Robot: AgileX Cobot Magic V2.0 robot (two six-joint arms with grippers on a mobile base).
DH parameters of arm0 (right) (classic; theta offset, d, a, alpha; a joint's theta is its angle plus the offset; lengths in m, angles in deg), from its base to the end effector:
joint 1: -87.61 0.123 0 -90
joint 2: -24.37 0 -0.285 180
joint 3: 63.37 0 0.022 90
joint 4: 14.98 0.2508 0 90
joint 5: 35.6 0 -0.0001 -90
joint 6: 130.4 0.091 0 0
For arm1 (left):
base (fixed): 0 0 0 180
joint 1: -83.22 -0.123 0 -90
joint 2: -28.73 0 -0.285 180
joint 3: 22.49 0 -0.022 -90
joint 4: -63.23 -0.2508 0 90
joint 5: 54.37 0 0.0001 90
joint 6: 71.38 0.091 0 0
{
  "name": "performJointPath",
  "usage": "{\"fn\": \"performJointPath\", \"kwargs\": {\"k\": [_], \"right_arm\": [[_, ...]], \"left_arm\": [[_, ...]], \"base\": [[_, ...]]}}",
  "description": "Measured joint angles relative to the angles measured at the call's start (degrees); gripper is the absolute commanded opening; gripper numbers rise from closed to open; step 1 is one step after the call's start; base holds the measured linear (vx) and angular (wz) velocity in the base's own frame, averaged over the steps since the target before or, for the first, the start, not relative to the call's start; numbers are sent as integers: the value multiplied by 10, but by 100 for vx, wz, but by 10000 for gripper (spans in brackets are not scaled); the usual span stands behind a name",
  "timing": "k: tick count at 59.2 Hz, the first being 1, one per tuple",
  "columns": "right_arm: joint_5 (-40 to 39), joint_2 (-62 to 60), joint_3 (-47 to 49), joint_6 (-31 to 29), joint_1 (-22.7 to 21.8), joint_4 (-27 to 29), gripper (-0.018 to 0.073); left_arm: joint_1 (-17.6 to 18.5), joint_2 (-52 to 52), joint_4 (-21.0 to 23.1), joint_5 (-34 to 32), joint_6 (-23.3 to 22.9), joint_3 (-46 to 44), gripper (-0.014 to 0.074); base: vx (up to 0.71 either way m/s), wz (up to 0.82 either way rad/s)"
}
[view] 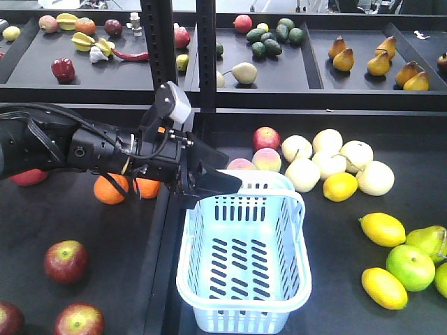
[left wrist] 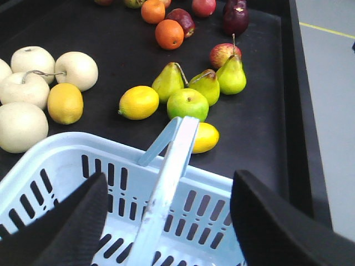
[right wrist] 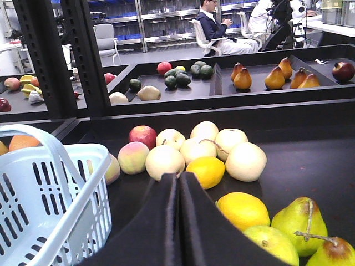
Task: Pick three apples into basket with both arms
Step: 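Reach the left gripper over the basket handle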
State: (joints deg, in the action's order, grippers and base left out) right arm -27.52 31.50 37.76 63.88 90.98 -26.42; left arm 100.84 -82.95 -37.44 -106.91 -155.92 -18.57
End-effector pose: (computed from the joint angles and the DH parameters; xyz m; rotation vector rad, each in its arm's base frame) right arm 0.0567 0.0008 0.1915 0.0153 1.6395 0.0616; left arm 0.3456 -0.1842 0.2633 1.1484 1.7694 -0.9428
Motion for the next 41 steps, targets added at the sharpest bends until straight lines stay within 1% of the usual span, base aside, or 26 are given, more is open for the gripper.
{"fn": "performJointPath", "kwargs": {"k": [41], "right_arm": [[0, 0, 0, 0, 0, 0, -6]], "left_arm": [[0, -57, 0, 10, 23, -2, 461]], "base": [[0, 0]]}}
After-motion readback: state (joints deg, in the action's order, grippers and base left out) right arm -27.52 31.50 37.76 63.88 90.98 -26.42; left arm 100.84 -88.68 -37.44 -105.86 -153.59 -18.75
